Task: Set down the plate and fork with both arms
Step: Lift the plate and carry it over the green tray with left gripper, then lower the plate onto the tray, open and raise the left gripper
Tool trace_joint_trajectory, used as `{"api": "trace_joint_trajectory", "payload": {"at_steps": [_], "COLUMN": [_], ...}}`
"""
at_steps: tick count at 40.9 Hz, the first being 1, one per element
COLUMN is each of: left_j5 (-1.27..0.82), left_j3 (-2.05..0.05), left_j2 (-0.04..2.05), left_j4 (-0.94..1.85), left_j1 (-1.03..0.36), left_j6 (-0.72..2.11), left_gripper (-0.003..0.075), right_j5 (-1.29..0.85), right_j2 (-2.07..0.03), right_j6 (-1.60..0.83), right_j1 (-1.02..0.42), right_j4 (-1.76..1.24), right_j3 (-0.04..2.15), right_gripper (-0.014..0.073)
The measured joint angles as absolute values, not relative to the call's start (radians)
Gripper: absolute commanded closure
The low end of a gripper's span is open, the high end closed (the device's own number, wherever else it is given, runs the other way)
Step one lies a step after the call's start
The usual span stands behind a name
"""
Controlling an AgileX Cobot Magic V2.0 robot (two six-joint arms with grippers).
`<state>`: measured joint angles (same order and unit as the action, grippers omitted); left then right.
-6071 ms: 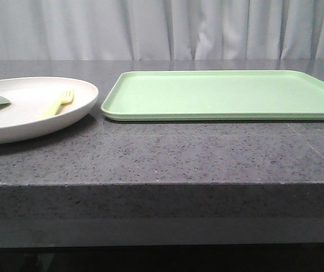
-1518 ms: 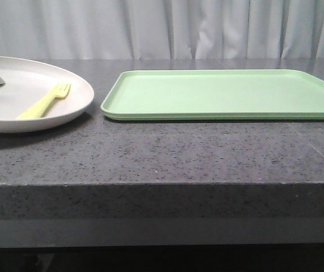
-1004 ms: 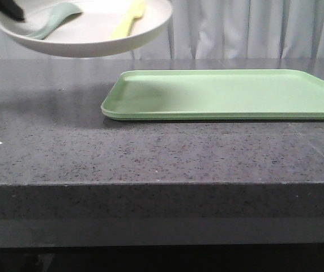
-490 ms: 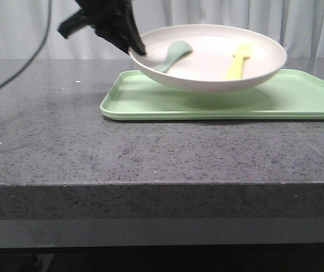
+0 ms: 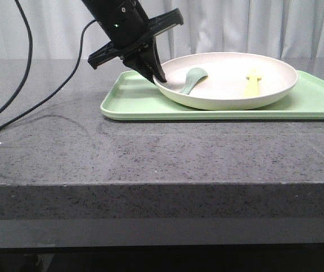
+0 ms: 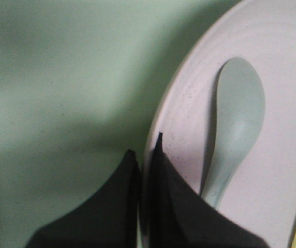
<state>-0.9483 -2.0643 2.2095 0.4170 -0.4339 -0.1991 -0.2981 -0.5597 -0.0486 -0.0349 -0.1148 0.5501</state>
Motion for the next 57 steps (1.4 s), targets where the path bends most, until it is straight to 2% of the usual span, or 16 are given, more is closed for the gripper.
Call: {"api": "trace_joint_trajectory", "payload": {"at_steps": [3, 6, 13, 16, 18, 24, 28, 35, 36, 50, 57], "left_j5": [-0.946, -0.946, -0.935, -0.94, -0.957, -1.043, -1.112, -1.224, -1.234, -1.259, -1.259], "left_j3": [-2.064, -2.065, -2.073, -2.094, -2.113, -2.218, -2.295, -2.391, -2.397, -2.407, -2.291], "left_j2": [2.209, 2.209, 2.209, 2.209, 2.209, 2.209, 2.209, 2.209, 2.209, 2.188, 2.074], "left_j4": [0.417, 0.417, 0.431, 0.433, 0.433, 0.435, 0.435, 0.415, 0.411, 0.369, 0.281], "left_j1": [-0.434, -0.434, -0.434, -0.434, -0.434, -0.43, -0.425, -0.423, -0.423, -0.423, -0.423], "left_j6": [-0.199, -0.199, -0.201, -0.201, -0.199, -0.172, -0.154, -0.135, -0.135, -0.099, -0.083], "left_gripper": [0.0719, 0.0661, 0.043, 0.036, 0.0347, 0.0377, 0.0438, 0.0718, 0.0736, 0.0738, 0.0738], "right_j5": [-0.298, -0.298, -0.298, -0.298, -0.298, -0.298, -0.298, -0.298, -0.298, -0.298, -0.298], "right_j2": [-0.56, -0.56, -0.56, -0.56, -0.56, -0.56, -0.56, -0.56, -0.56, -0.56, -0.56], "right_j6": [-0.049, -0.049, -0.049, -0.049, -0.049, -0.049, -0.049, -0.049, -0.049, -0.049, -0.049], "right_j1": [-0.035, -0.035, -0.035, -0.035, -0.035, -0.035, -0.035, -0.035, -0.035, -0.035, -0.035], "right_j4": [-0.115, -0.115, -0.115, -0.115, -0.115, -0.115, -0.115, -0.115, -0.115, -0.115, -0.115], "right_j3": [0.55, 0.55, 0.55, 0.55, 0.55, 0.55, 0.55, 0.55, 0.55, 0.55, 0.55], "right_gripper": [-0.0052, -0.0052, -0.0052, -0.0052, -0.0052, -0.0052, -0.0052, -0.0052, -0.0052, -0.0052, -0.0052]}}
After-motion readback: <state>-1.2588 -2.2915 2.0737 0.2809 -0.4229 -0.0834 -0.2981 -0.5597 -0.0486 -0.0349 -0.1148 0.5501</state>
